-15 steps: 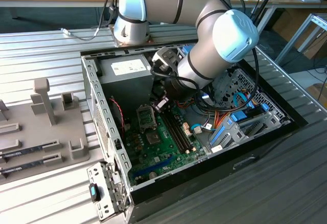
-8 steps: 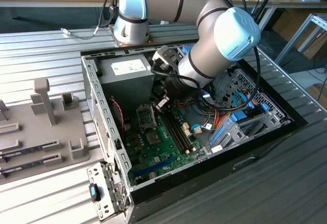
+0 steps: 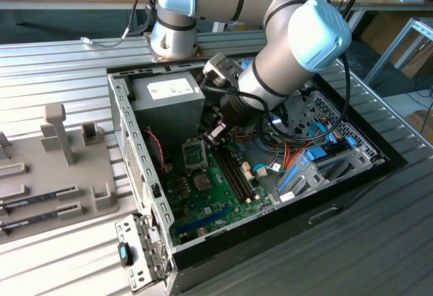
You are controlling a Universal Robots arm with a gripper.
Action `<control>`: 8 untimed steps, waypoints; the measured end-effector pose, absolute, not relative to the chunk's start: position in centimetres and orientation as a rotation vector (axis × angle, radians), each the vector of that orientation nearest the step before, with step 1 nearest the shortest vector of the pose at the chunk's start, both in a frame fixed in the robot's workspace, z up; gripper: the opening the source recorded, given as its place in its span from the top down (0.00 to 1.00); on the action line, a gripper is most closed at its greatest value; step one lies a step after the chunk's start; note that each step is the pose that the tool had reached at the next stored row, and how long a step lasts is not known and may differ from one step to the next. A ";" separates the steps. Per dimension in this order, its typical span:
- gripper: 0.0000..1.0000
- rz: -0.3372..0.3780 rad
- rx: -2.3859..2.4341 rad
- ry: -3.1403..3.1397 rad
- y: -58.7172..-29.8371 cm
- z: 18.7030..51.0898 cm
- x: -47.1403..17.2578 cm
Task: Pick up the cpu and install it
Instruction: 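Close the cpu cover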
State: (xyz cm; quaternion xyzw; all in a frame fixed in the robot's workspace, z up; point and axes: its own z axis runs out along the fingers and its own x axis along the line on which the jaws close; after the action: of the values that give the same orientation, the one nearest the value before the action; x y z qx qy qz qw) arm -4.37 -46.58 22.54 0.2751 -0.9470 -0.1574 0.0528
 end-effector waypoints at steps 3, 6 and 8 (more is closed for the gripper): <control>0.89 -0.478 0.848 -2.874 -46.6 22.6 -4.4; 0.89 -0.477 0.859 -2.870 -46.6 22.7 -4.4; 0.89 -0.476 0.868 -2.866 -46.6 22.8 -4.4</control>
State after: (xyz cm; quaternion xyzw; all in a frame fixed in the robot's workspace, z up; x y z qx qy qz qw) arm -4.37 -46.58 22.77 0.2857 -0.9438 -0.1568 0.0546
